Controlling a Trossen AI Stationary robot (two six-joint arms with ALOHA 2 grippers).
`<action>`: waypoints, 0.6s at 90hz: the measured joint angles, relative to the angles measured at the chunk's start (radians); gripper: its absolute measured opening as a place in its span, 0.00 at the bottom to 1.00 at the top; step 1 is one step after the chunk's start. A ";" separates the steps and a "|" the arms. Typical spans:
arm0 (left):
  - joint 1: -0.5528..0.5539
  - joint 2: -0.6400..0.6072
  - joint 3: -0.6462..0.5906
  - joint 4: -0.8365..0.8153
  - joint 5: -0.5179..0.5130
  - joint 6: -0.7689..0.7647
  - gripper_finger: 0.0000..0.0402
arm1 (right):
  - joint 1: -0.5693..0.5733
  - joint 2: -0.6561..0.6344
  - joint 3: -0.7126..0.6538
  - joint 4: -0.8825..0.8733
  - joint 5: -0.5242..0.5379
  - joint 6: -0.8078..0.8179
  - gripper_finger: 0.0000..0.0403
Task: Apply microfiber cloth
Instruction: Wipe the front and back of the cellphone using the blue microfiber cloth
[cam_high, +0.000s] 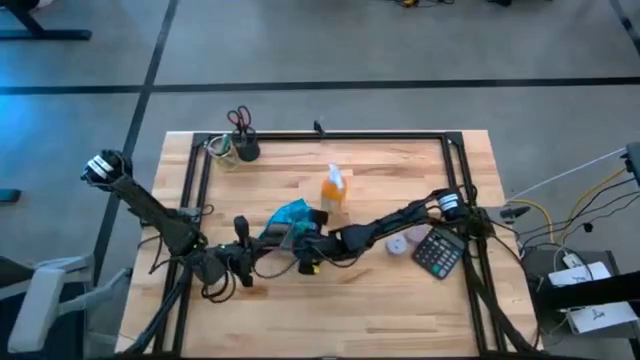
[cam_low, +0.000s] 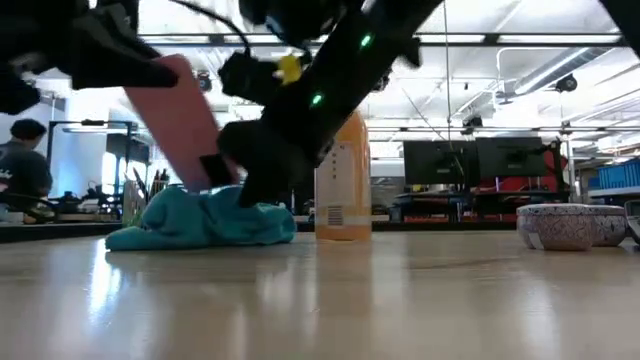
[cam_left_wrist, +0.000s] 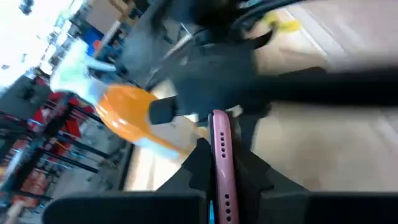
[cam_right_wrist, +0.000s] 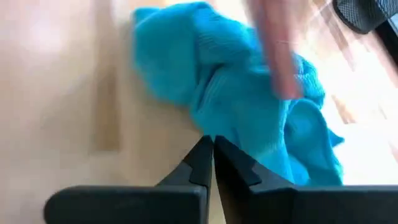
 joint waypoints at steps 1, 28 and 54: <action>0.005 0.005 -0.002 0.006 0.005 0.011 0.03 | 0.002 -0.002 0.000 -0.005 0.001 -0.003 0.00; 0.113 0.164 -0.030 0.030 0.101 0.175 0.04 | 0.038 -0.039 0.000 -0.079 0.021 -0.082 0.00; 0.150 0.286 -0.030 0.031 0.278 0.000 0.20 | 0.029 -0.039 0.000 -0.084 0.016 -0.143 0.00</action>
